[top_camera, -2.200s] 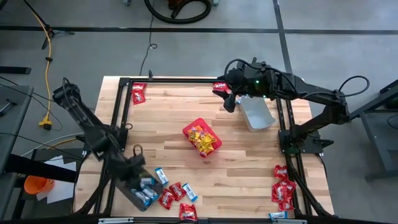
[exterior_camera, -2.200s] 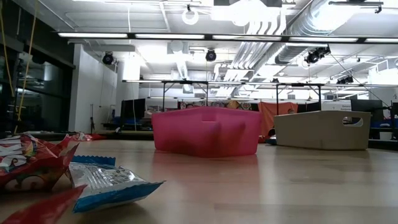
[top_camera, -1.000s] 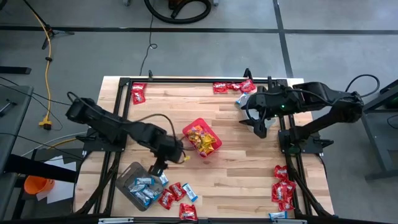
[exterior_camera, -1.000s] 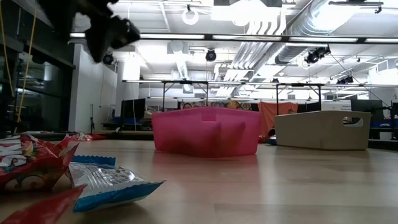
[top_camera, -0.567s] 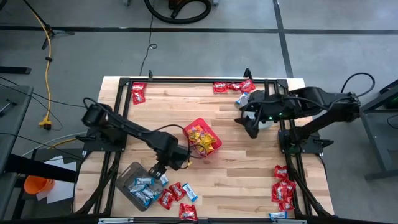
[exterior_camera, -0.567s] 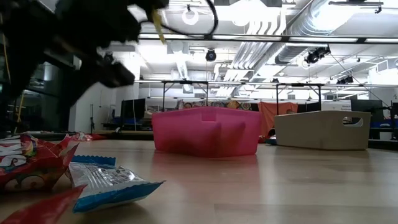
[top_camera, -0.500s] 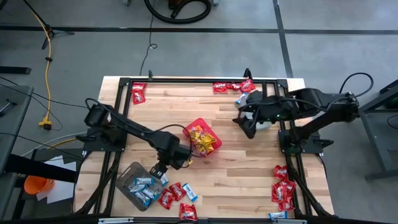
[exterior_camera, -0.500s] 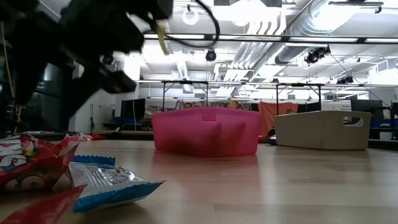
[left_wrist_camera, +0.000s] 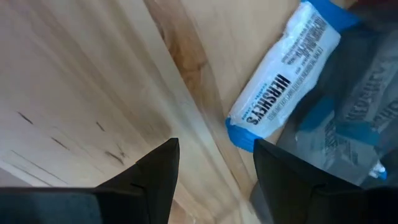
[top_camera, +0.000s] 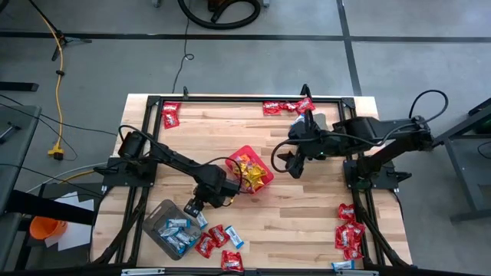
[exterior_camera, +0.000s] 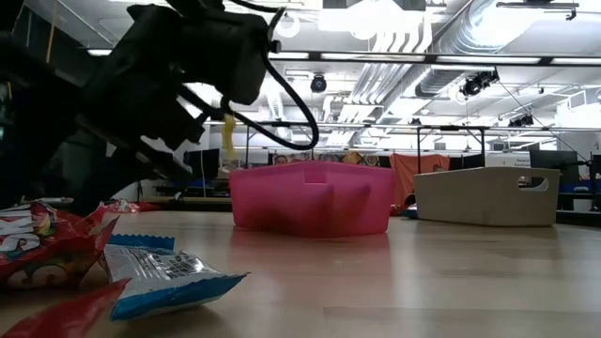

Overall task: Sort candy
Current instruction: Put the blue candy into the black bin

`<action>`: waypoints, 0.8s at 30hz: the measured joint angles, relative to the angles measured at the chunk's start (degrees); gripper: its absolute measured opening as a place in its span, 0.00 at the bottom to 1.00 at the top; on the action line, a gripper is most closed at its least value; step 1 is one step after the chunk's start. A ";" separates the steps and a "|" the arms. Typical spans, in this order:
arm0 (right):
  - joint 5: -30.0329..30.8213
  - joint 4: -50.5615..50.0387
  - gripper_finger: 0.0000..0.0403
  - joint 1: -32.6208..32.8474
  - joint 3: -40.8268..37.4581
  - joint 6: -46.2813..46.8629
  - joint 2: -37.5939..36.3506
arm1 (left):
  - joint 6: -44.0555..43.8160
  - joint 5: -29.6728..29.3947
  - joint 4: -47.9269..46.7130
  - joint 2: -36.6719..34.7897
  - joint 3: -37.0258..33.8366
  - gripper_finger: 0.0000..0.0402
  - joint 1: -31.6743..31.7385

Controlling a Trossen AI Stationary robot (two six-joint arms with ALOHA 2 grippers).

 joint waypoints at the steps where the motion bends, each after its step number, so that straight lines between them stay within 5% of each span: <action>1: -0.07 -0.18 0.65 0.00 0.00 -0.49 0.01 | -0.96 -0.01 -0.02 0.00 -0.04 0.48 -0.06; 24: -0.36 -3.85 0.65 0.35 0.00 -3.89 -0.21 | -13.49 4.78 6.10 -0.11 -2.56 0.48 -1.48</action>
